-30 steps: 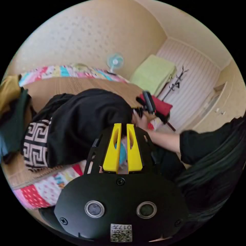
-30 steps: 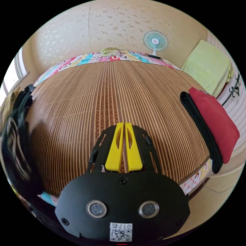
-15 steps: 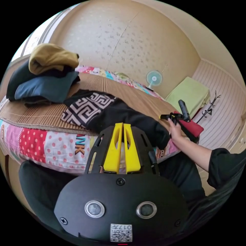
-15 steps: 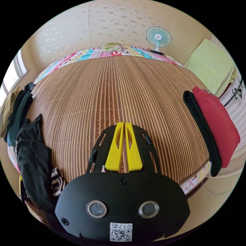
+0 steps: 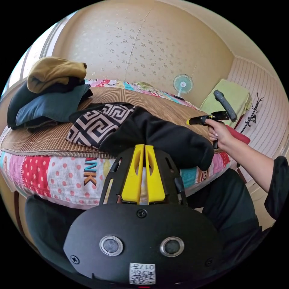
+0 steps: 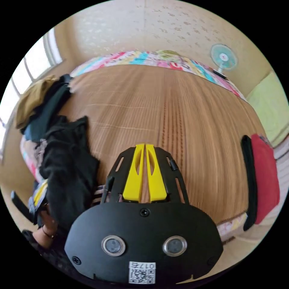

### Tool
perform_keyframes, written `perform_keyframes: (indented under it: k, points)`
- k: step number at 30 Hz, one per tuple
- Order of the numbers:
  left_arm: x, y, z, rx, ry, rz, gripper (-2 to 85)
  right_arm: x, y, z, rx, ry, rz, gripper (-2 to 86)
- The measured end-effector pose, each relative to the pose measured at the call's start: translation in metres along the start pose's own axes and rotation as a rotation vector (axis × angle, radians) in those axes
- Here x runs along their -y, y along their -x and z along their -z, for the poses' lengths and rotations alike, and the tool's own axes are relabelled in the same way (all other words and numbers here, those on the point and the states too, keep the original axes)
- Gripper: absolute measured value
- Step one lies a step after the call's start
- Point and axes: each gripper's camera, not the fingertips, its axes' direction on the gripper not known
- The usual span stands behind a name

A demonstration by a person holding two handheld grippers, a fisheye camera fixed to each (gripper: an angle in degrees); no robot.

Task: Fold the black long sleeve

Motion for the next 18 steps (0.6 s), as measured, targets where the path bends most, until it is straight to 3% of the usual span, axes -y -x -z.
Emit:
perform_keyframes:
  k: [3, 6, 10, 16, 18]
  points:
    - [0.006, 0.007, 0.0, 0.009, -0.001, 0.004, -1.0, -0.005, 0.006, 0.007, 0.369, -0.109, 0.017, 2.7]
    - [0.011, 0.02, 0.0, -0.004, -0.001, 0.019, -1.0, 0.001, 0.008, -0.01, 0.622, -0.04, 0.072, 7.4]
    - [0.019, 0.038, -0.001, -0.022, -0.004, 0.028, -1.0, -0.006, 0.019, -0.049, 0.544, 0.153, 0.102, 8.2]
    - [0.041, 0.088, 0.011, -0.122, 0.041, 0.127, -1.0, -0.043, 0.013, 0.015, 0.545, -0.143, 0.18, 1.5]
    - [0.047, 0.115, 0.034, -0.165, -0.024, 0.173, -0.8, -0.053, 0.013, 0.041, 0.559, -0.198, 0.218, 0.9]
